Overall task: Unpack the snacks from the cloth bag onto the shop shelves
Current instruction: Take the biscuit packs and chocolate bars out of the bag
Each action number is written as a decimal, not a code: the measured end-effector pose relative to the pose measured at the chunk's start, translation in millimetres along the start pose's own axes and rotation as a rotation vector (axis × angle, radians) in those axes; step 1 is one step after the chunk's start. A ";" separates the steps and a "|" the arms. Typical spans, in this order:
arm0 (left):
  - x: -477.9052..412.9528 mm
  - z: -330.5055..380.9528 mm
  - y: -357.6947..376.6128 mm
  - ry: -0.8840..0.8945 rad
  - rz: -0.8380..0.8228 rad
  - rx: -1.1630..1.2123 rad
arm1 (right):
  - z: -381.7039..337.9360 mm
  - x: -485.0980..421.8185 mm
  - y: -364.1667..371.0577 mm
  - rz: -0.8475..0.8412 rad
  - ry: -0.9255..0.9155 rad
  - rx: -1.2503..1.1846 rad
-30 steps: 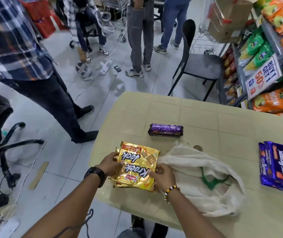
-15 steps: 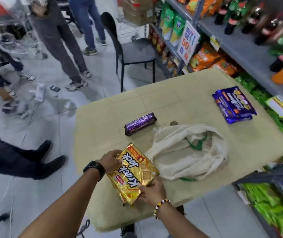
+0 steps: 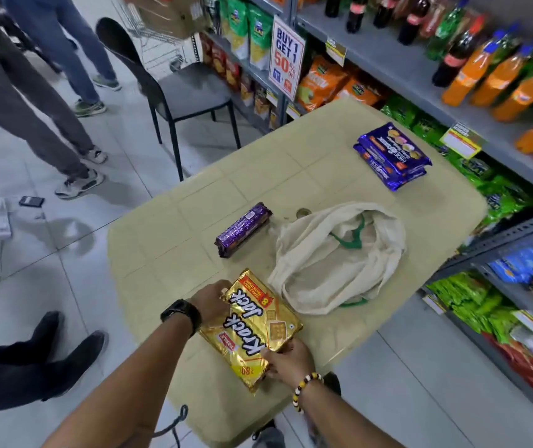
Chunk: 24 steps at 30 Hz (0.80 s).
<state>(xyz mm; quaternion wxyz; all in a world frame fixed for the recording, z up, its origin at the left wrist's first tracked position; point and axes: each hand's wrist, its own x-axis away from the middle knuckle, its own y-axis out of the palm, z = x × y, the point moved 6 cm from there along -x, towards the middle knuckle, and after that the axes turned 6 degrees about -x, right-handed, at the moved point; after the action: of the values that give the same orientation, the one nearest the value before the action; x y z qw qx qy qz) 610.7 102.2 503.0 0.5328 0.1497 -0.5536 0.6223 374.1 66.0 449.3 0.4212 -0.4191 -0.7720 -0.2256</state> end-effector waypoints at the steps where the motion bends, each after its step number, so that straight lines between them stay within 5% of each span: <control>1: 0.6 0.3 -0.5 -0.002 -0.013 0.000 | -2.0 1.0 0.0 -0.014 -0.001 0.014; 9: -0.4 -9.5 -8.2 -0.056 -0.213 0.048 | -5.3 11.9 -34.0 0.052 -0.004 0.052; 12: -6.4 -10.3 -15.2 0.014 -0.155 0.117 | 4.4 20.7 -41.5 0.070 0.033 -0.097; 24: -7.6 -22.5 15.8 0.022 -0.367 0.384 | 24.3 18.9 1.4 -0.013 -0.007 -0.559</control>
<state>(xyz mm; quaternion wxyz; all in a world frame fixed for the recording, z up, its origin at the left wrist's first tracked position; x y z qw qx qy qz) 609.7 120.4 481.1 0.6045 0.3392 -0.3832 0.6104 358.5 92.4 451.9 0.2853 -0.5149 -0.6840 -0.4308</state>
